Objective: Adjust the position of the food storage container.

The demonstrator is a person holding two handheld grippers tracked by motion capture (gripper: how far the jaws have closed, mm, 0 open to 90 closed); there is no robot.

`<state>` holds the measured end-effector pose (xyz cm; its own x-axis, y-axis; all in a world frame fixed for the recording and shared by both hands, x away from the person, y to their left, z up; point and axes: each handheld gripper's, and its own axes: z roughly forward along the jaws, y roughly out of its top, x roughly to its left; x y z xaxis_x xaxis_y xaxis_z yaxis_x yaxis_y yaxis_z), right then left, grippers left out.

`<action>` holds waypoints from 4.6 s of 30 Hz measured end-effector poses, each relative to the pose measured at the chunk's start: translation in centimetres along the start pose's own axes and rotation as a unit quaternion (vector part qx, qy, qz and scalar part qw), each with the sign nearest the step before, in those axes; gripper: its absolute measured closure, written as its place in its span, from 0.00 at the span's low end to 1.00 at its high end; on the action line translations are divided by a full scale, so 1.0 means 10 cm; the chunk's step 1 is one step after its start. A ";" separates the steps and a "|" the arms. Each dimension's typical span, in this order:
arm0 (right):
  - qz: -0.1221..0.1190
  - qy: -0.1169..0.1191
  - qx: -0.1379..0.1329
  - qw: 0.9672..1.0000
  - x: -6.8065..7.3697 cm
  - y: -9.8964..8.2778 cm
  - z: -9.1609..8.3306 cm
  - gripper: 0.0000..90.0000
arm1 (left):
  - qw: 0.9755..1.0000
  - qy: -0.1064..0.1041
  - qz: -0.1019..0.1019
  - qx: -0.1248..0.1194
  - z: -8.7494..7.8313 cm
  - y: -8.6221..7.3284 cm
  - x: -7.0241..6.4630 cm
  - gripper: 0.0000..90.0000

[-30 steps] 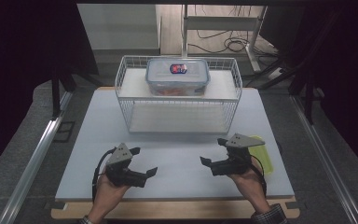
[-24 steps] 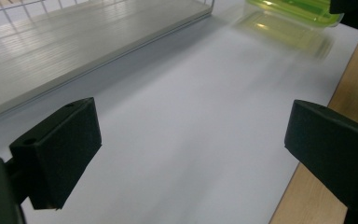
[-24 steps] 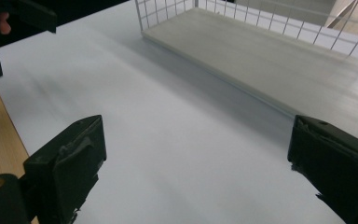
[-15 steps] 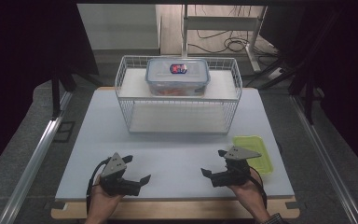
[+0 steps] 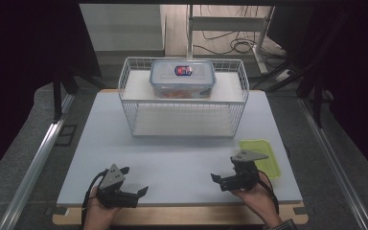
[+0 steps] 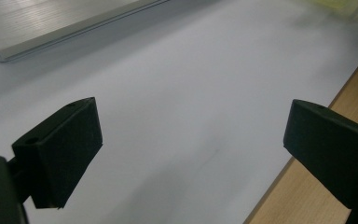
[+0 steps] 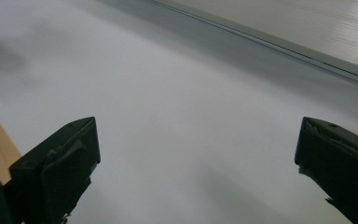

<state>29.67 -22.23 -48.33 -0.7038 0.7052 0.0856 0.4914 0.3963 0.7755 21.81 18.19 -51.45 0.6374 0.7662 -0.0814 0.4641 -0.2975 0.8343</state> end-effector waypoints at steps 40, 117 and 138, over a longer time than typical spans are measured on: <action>0.102 -0.207 0.052 0.972 -1.30 -0.39 -0.73 0.99 | 1.000 0.003 0.004 0.003 0.04 -0.01 0.00 0.05; 0.030 -0.027 0.070 0.997 -0.72 0.07 -0.06 0.99 | 1.000 0.013 0.009 0.013 0.07 -0.01 0.00 0.06; -0.001 0.037 0.074 0.997 -0.19 0.07 0.08 0.99 | 1.000 0.016 0.008 0.014 0.06 -0.01 0.00 0.06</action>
<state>31.73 -22.80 -48.50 -0.7378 0.6613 0.1349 0.5568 0.4834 0.6755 22.12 17.93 -51.88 0.6258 0.7784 -0.0497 0.4706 -0.3260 0.8199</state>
